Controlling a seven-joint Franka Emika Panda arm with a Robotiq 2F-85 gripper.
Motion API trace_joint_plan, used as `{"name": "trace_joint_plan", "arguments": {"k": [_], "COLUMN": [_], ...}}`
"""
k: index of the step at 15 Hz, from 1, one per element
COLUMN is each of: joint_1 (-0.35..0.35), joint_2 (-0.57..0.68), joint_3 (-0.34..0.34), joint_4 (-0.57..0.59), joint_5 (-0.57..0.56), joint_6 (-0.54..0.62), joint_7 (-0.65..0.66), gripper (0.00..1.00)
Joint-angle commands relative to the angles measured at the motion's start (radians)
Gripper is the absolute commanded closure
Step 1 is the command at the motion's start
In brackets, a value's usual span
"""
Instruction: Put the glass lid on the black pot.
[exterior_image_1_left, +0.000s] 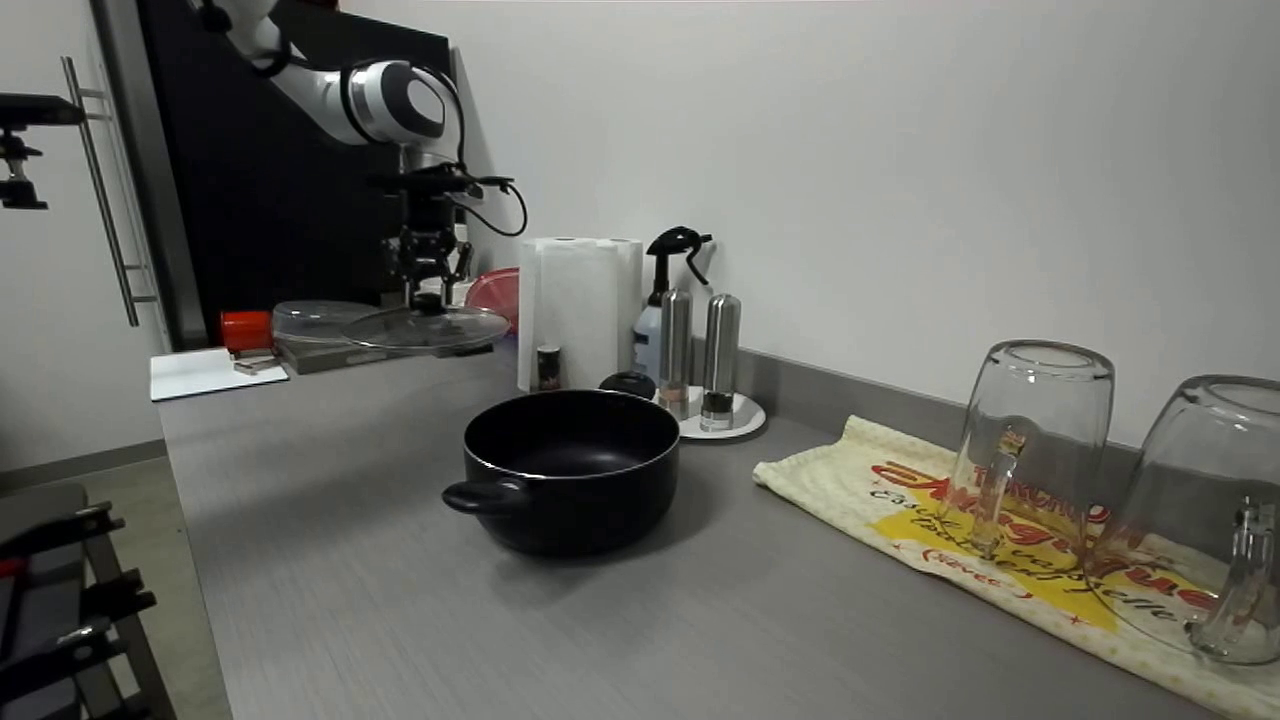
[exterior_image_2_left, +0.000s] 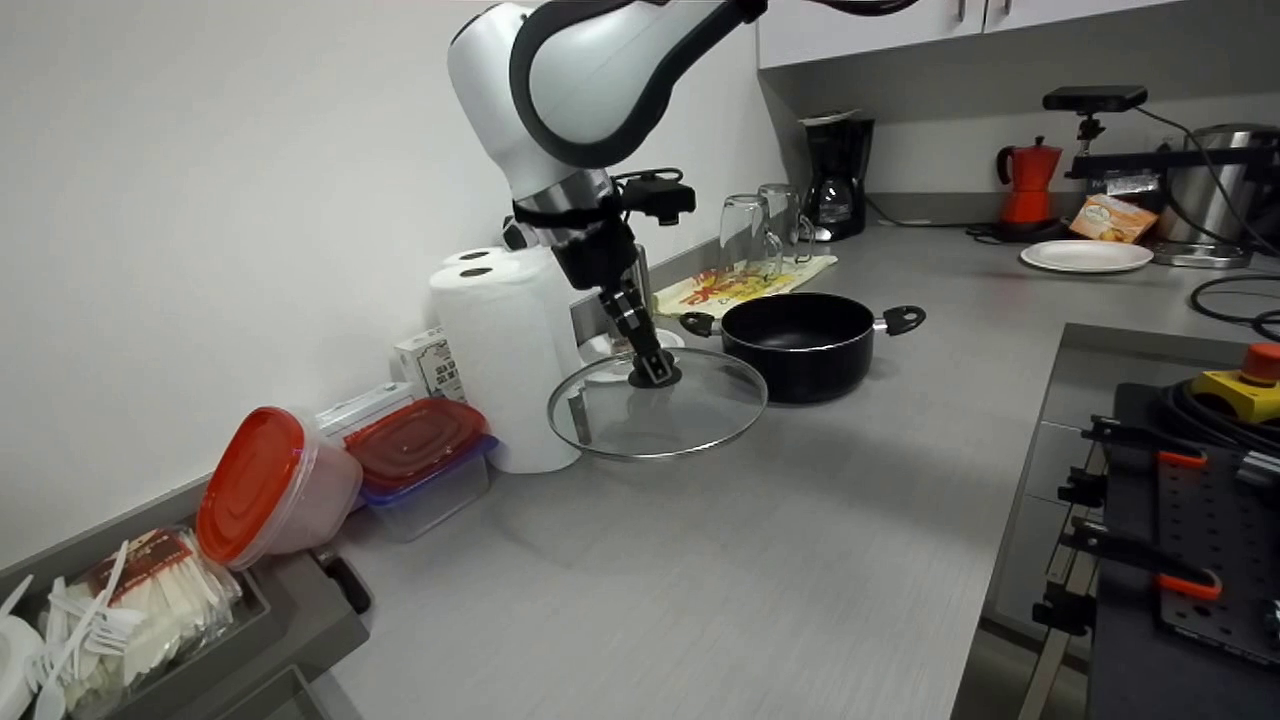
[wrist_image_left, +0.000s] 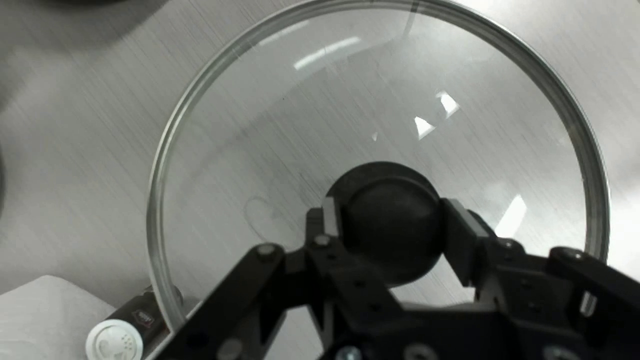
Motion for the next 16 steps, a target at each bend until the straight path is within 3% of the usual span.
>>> {"name": "trace_joint_plan", "arguments": {"k": [1,16], "joint_1": [-0.015,-0.206], "joint_2": [-0.067,-0.147], "joint_3": [-0.005,-0.166], "joint_4": [-0.017,-0.044], "joint_5": [-0.001,-0.033], "joint_6": [-0.046,-0.048], "joint_7": [-0.022,0.025], "gripper": [0.74,0.74]}}
